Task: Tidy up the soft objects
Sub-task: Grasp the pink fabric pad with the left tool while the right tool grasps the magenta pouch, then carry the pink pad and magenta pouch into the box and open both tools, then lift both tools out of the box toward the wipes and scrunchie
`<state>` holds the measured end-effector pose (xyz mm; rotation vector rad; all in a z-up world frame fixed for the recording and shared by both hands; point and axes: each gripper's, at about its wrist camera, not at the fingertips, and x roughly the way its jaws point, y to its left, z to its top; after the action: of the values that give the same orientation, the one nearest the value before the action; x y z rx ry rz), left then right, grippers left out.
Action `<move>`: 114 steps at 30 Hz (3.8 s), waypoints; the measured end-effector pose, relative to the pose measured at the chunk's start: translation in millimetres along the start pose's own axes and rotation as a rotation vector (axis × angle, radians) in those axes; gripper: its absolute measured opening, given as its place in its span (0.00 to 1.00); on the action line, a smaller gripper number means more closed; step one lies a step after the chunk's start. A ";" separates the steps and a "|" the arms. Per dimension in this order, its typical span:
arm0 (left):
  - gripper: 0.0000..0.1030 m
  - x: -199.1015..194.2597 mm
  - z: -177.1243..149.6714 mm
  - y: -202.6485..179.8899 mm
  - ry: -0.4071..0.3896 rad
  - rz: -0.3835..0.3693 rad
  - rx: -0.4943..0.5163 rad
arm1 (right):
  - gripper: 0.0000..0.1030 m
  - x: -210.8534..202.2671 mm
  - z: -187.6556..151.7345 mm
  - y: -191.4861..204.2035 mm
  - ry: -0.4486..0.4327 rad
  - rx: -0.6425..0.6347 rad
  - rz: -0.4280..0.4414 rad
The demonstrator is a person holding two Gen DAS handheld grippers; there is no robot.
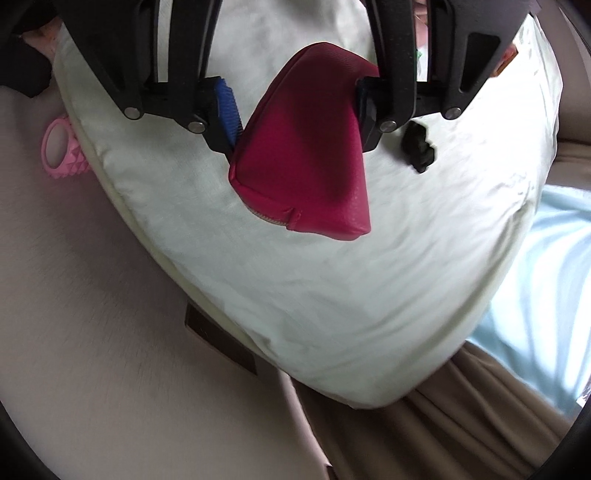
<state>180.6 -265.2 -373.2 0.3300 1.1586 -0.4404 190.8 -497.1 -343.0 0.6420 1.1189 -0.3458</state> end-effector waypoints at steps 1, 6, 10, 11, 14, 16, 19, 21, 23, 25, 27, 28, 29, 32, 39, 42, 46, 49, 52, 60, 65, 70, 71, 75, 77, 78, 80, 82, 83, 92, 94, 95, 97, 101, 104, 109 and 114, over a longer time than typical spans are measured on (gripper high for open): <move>0.14 -8.9 2.8 0.9 -0.014 0.003 -0.003 | 0.43 -13.7 -4.4 3.0 -0.015 -0.013 0.009; 0.14 -59.0 3.4 6.9 -0.092 0.028 -0.013 | 0.43 -66.1 -19.9 28.1 -0.065 -0.063 0.052; 0.14 -99.1 0.0 16.3 -0.140 0.049 -0.022 | 0.43 -103.5 -35.4 42.1 -0.093 -0.095 0.088; 0.14 -109.3 -0.8 19.6 -0.151 0.051 -0.031 | 0.43 -113.6 -40.2 45.8 -0.096 -0.105 0.097; 0.14 -139.4 -4.8 33.4 -0.184 0.054 -0.060 | 0.43 -130.2 -57.0 63.2 -0.104 -0.136 0.121; 0.14 -157.4 -8.2 44.4 -0.208 0.057 -0.080 | 0.43 -134.4 -60.3 81.3 -0.113 -0.160 0.138; 0.14 -181.1 -14.8 65.0 -0.238 0.063 -0.109 | 0.43 -154.3 -75.6 101.0 -0.124 -0.200 0.165; 0.14 -195.2 -19.7 80.8 -0.254 0.064 -0.131 | 0.43 -163.0 -86.7 117.2 -0.127 -0.227 0.183; 0.14 -208.4 -25.9 98.6 -0.273 0.065 -0.153 | 0.43 -172.2 -99.3 137.8 -0.134 -0.255 0.198; 0.14 -218.4 -32.3 120.2 -0.283 0.069 -0.174 | 0.43 -177.2 -114.8 160.1 -0.136 -0.283 0.217; 0.14 -227.0 -39.8 145.3 -0.285 0.069 -0.202 | 0.43 -179.4 -128.6 182.3 -0.135 -0.309 0.232; 0.14 -229.8 -43.4 157.9 -0.282 0.068 -0.216 | 0.43 -178.9 -136.5 192.6 -0.132 -0.320 0.238; 0.14 -231.7 -46.2 169.8 -0.281 0.073 -0.230 | 0.43 -178.8 -145.3 207.1 -0.126 -0.334 0.245; 0.14 -236.3 -59.5 211.1 -0.272 0.079 -0.268 | 0.43 -168.3 -166.6 244.6 -0.105 -0.371 0.260; 0.14 -221.8 -92.0 312.3 -0.204 0.093 -0.331 | 0.43 -125.1 -208.5 321.3 -0.039 -0.420 0.267; 0.14 -207.0 -102.9 347.8 -0.162 0.099 -0.351 | 0.43 -100.5 -223.3 348.4 -0.002 -0.433 0.258; 0.14 -180.0 -116.3 383.8 -0.107 0.095 -0.381 | 0.43 -68.0 -245.1 377.2 0.053 -0.474 0.236; 0.14 -158.6 -126.4 402.6 -0.068 0.075 -0.404 | 0.43 -42.3 -256.7 387.7 0.099 -0.519 0.197; 0.14 -135.5 -135.4 410.1 -0.022 0.059 -0.417 | 0.43 -19.6 -263.3 391.6 0.136 -0.568 0.145; 0.14 -84.6 -144.8 411.2 0.090 0.004 -0.441 | 0.43 30.8 -257.0 377.1 0.213 -0.626 0.035; 0.14 -58.3 -138.7 405.2 0.149 0.002 -0.410 | 0.43 56.5 -244.9 374.1 0.258 -0.642 0.004; 0.23 -42.5 -137.2 398.5 0.194 0.003 -0.359 | 0.44 79.9 -236.3 384.1 0.299 -0.711 -0.025; 0.47 -41.3 -137.0 396.3 0.198 0.002 -0.342 | 0.46 83.5 -235.1 385.5 0.308 -0.719 -0.017; 1.00 -46.0 -140.0 395.1 0.176 0.037 -0.322 | 1.00 90.6 -234.4 391.1 0.305 -0.753 -0.004; 1.00 -45.8 -144.0 395.6 0.184 0.038 -0.338 | 1.00 86.7 -233.8 391.6 0.285 -0.752 0.017; 1.00 -46.6 -146.1 396.9 0.186 0.032 -0.347 | 1.00 84.9 -233.8 390.8 0.282 -0.745 0.032; 1.00 -47.2 -149.4 398.1 0.194 0.033 -0.360 | 1.00 83.8 -234.9 388.8 0.278 -0.726 0.051; 1.00 -49.9 -151.5 398.9 0.194 0.035 -0.367 | 1.00 82.9 -236.4 386.3 0.281 -0.710 0.065; 1.00 -51.7 -152.0 398.5 0.192 0.036 -0.367 | 1.00 81.8 -236.9 385.3 0.280 -0.708 0.065; 1.00 -95.0 -156.6 395.6 0.113 0.052 -0.388 | 1.00 48.6 -241.5 384.6 0.224 -0.710 0.081; 1.00 -109.6 -157.3 395.7 0.091 0.058 -0.396 | 1.00 36.5 -243.4 384.5 0.208 -0.711 0.079; 1.00 -116.8 -157.7 394.6 0.081 0.062 -0.397 | 1.00 27.9 -245.1 384.3 0.192 -0.713 0.077; 1.00 -133.2 -159.5 392.2 0.054 0.069 -0.397 | 1.00 9.5 -248.2 383.8 0.160 -0.709 0.082; 1.00 -167.6 -165.6 387.2 0.000 0.086 -0.399 | 1.00 -27.7 -255.0 383.0 0.100 -0.703 0.098; 1.00 -198.8 -170.6 383.3 -0.044 0.102 -0.405 | 1.00 -57.8 -261.5 382.5 0.047 -0.701 0.106; 1.00 -250.4 -179.3 375.2 -0.119 0.131 -0.417 | 1.00 -112.4 -273.3 375.4 -0.052 -0.688 0.124; 1.00 -295.3 -188.8 361.0 -0.189 0.148 -0.416 | 1.00 -162.6 -286.9 364.4 -0.142 -0.681 0.124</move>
<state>110.1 184.8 -159.5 0.0101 1.0037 -0.0919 122.1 -43.5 -167.0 0.0789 0.9736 0.1028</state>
